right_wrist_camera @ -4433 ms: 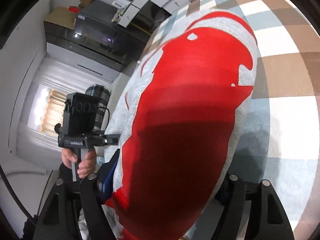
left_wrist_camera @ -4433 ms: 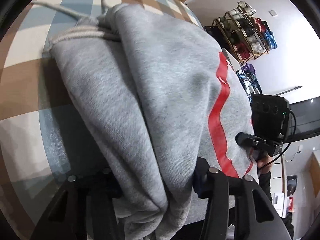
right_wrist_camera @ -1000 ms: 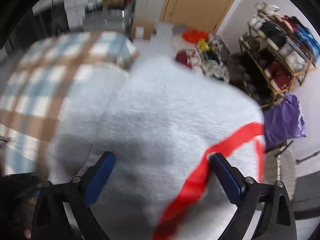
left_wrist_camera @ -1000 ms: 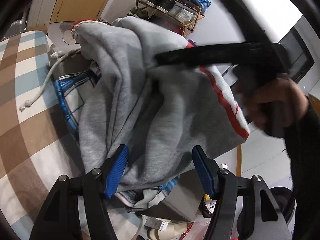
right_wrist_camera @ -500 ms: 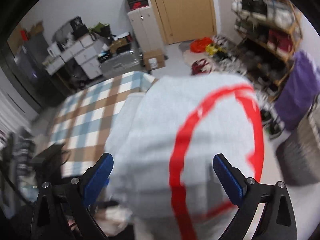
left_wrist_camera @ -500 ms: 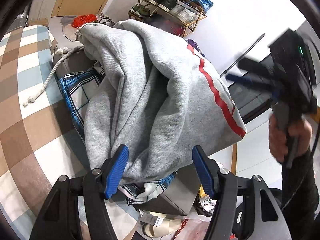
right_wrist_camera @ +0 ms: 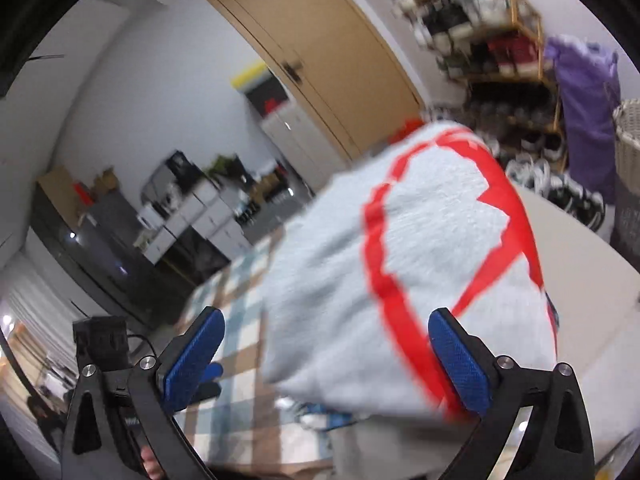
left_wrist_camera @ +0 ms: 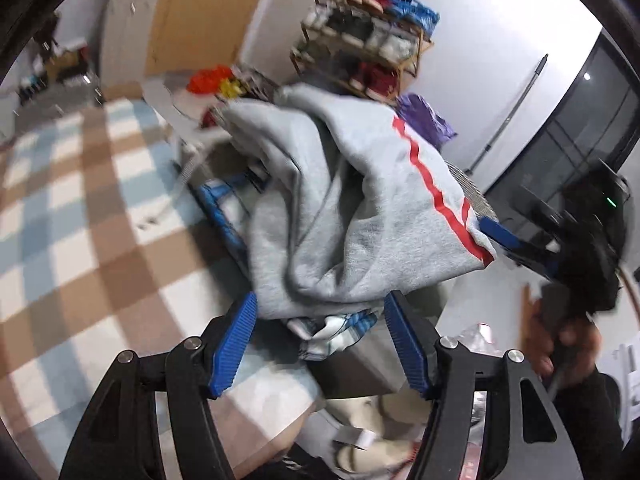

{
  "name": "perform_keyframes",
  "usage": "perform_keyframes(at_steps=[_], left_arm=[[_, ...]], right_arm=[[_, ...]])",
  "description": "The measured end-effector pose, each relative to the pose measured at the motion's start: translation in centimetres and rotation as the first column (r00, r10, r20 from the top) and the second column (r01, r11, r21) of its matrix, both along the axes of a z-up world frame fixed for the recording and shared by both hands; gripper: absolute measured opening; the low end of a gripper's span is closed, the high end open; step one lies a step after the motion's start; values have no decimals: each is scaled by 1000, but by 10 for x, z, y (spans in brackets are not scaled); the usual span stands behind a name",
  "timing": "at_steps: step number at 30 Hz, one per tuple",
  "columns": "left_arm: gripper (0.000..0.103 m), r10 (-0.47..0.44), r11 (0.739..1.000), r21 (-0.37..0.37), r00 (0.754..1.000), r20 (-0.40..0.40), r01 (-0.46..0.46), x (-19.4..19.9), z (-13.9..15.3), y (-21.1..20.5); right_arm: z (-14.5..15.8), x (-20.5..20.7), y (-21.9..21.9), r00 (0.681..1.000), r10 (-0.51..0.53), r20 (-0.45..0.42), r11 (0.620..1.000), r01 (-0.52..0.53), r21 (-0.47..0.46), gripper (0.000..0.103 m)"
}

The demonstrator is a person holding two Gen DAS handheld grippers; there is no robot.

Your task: Fold large clothes

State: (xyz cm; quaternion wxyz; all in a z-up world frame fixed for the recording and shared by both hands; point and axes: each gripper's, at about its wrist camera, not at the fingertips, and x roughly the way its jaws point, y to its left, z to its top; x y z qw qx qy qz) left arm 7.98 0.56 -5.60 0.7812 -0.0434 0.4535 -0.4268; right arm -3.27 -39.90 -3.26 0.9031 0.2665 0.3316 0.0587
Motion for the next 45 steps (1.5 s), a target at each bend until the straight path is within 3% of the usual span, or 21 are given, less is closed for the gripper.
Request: perform_keyframes(at_steps=[2,4,8,11,14,16,18,21,23,27,37,45], left_arm=[[61,32,999,15,998,53,-33,-13,10,11],[74,51,998,21,991,124,-54,-31,23,22],[80,108,994,-29,952,285,-104,-68,43,44],[82,149,989,-56,911,383,-138,-98,57,60],[97,207,978,-101,862,463,-181,-126,66,74],[101,233,973,-126,826,514,-196,-143,72,83],[101,237,972,-126,792,562,-200,-159,77,87],[102,240,971,-140,772,589,-196,-168,79,90],[102,253,967,-160,771,585,-196,-171,78,93],[101,257,965,-183,808,530,-187,-167,74,97],[101,279,960,-191,788,549,-207,-176,65,92],[101,274,961,-177,795,541,-211,-182,61,88]], right_arm=[[14,-30,20,997,-44,58,994,50,-99,103],[27,-67,45,988,-85,132,971,112,-210,103],[46,-136,84,953,-107,284,914,206,-350,103],[59,-180,105,899,-121,420,884,290,-366,103],[69,-214,125,827,-112,550,858,360,-366,103],[71,-225,134,801,-116,588,846,390,-364,103],[73,-228,142,805,-131,578,836,404,-372,103],[70,-231,149,822,-180,540,814,433,-387,103],[67,-239,153,828,-194,526,818,432,-378,103],[65,-251,156,838,-206,505,825,426,-371,103],[61,-262,168,851,-201,484,823,415,-387,103],[60,-266,165,850,-208,483,835,412,-365,103]])
